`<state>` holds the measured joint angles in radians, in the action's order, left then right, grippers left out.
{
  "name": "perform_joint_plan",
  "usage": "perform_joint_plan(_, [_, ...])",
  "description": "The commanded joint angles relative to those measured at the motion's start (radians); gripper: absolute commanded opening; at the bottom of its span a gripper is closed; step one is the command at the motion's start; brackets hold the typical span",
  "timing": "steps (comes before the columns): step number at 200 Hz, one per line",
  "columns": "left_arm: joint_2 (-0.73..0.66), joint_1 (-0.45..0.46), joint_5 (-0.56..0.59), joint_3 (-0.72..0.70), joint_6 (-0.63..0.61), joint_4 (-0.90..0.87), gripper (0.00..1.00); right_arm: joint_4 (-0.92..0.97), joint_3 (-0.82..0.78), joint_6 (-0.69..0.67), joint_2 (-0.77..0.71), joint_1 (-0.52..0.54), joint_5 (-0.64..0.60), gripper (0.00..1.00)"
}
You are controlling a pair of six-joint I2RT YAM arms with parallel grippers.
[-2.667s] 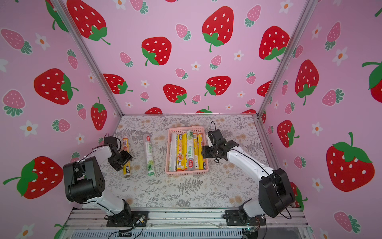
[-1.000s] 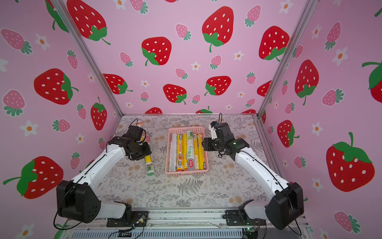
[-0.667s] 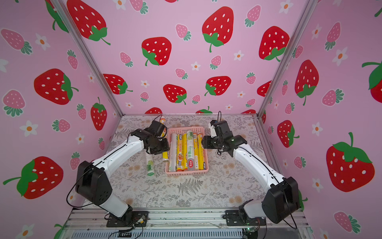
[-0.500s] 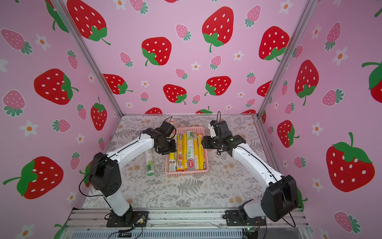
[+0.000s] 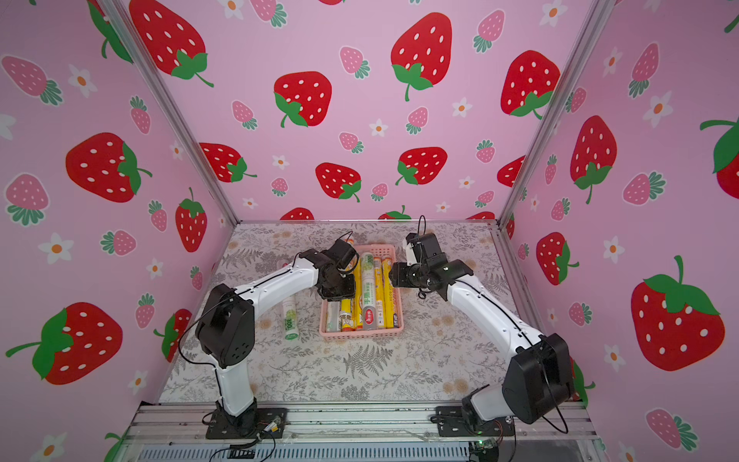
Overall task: Put the plastic wrap into the basket
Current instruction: Place the plastic wrap in the basket.
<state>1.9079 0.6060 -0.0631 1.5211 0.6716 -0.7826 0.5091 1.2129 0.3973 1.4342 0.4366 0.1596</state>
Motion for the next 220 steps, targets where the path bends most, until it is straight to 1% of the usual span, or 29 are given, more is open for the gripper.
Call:
perform_joint_plan(1, [-0.04,0.015,0.024,-0.02,0.014,-0.031,0.4,-0.012,0.001,0.012,0.006,-0.004,0.013,0.58])
perform_joint_plan(34, [-0.091,0.037,0.043,-0.074,0.029,-0.037,0.4,-0.012,0.0,0.021,0.0,-0.003,0.019,0.58])
perform_joint_plan(63, [-0.12,0.054,0.059,-0.107,0.016,-0.053,0.4,0.011,0.008,0.022,-0.003,-0.002,0.043,0.58])
perform_joint_plan(79, [-0.134,0.059,0.062,-0.131,0.017,-0.042,0.4,0.015,-0.003,0.023,-0.015,-0.002,0.036,0.58])
perform_joint_plan(135, [-0.109,0.07,0.067,-0.146,0.037,-0.026,0.41,0.02,-0.019,0.024,-0.027,-0.002,0.029,0.58])
perform_joint_plan(162, [-0.118,0.078,0.087,-0.181,0.055,-0.016,0.41,0.02,-0.019,0.02,-0.022,-0.002,0.031,0.58])
perform_joint_plan(178, [-0.128,0.078,0.092,-0.201,0.06,-0.008,0.44,0.018,-0.019,0.02,-0.018,-0.002,0.033,0.58])
perform_joint_plan(195, [-0.135,0.078,0.098,-0.209,0.056,-0.009,0.51,0.017,-0.02,0.02,-0.013,-0.002,0.035,0.58])
perform_joint_plan(220, [-0.143,0.078,0.096,-0.205,0.048,-0.004,0.56,0.012,-0.02,0.023,-0.011,-0.001,0.041,0.58])
